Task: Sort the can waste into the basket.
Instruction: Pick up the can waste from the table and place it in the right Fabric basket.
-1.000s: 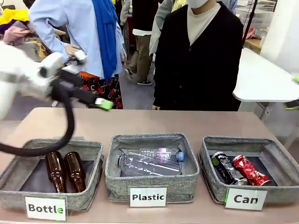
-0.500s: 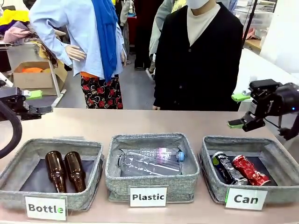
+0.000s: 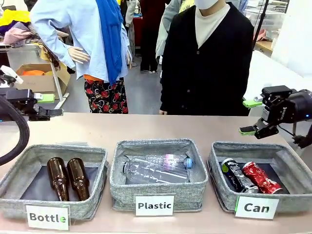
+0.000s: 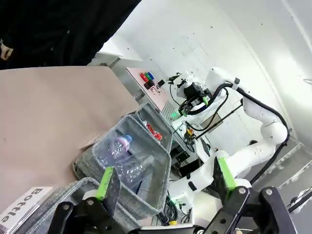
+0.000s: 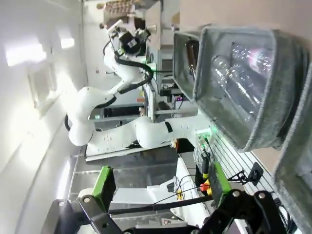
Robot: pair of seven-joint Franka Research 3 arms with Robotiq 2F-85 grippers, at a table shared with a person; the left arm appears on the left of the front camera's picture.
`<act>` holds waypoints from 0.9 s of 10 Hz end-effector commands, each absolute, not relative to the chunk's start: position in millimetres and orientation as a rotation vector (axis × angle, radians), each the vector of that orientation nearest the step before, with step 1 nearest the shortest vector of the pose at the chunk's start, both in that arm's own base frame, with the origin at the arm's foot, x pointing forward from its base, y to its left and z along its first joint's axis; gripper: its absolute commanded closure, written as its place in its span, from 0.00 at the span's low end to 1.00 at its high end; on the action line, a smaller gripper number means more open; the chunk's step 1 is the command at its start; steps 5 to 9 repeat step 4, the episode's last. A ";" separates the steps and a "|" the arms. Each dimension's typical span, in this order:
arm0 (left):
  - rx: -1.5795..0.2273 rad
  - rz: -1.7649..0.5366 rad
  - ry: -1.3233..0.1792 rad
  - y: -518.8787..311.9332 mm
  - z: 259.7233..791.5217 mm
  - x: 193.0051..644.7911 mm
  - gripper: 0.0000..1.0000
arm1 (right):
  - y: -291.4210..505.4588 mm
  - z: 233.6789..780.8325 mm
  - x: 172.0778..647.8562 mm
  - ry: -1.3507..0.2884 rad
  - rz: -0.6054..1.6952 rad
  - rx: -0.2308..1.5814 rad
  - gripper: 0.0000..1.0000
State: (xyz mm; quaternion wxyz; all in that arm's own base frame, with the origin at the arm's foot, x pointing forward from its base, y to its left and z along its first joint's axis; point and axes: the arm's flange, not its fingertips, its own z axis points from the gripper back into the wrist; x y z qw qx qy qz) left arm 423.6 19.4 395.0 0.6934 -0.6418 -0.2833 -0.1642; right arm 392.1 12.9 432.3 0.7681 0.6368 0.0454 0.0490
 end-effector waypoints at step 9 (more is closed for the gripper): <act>-1.429 -0.362 -0.626 22.3 393.9 418.7 0.00 | 13.6 435.7 390.9 0.100 0.112 1.389 0.00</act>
